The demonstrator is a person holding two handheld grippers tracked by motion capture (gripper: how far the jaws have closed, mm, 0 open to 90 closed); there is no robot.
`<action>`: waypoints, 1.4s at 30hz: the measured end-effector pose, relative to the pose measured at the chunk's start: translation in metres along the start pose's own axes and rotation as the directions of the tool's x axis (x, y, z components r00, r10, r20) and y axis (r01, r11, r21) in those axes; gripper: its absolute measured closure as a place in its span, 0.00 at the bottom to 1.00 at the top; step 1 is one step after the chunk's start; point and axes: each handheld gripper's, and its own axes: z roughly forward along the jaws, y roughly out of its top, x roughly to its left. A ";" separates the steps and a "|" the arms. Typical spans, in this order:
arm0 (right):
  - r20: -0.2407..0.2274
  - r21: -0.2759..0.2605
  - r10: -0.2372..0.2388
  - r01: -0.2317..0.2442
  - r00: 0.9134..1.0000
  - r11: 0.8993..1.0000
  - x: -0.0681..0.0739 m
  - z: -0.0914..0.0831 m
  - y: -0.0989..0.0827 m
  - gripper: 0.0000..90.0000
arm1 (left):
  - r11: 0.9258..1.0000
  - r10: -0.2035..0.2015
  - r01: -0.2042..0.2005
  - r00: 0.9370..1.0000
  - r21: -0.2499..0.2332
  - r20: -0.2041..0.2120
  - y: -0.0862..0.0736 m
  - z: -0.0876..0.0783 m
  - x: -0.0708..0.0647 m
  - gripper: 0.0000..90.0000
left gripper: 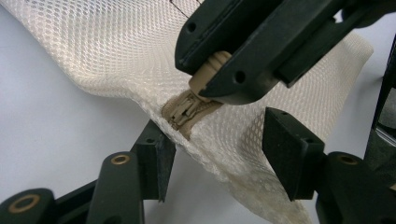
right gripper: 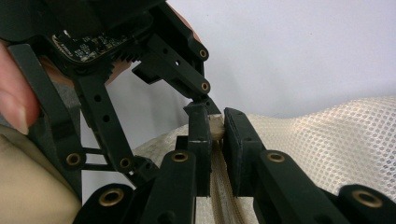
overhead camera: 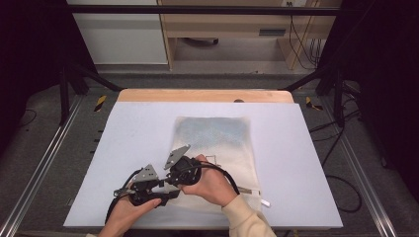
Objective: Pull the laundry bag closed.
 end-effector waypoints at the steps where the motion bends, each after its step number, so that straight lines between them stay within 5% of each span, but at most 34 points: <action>1: 0.000 0.000 0.000 0.000 1.000 1.000 0.000 0.000 0.000 0.91 | 1.000 0.000 0.000 1.000 0.000 0.000 0.000 0.000 0.000 0.51; 13: -0.002 -0.002 0.000 0.000 1.000 1.000 0.000 0.001 0.000 0.91 | 1.000 0.005 -0.005 1.000 0.015 0.016 0.001 0.009 0.004 0.54; 28: 0.000 0.004 -0.004 0.004 1.000 1.000 -0.001 0.000 -0.001 0.91 | 1.000 -0.003 0.003 1.000 0.020 0.013 0.001 0.009 0.011 0.77; 42: 0.005 0.004 0.002 -0.002 1.000 1.000 -0.002 0.000 -0.003 0.91 | 1.000 0.000 0.000 1.000 0.016 -0.005 0.002 0.009 0.014 0.88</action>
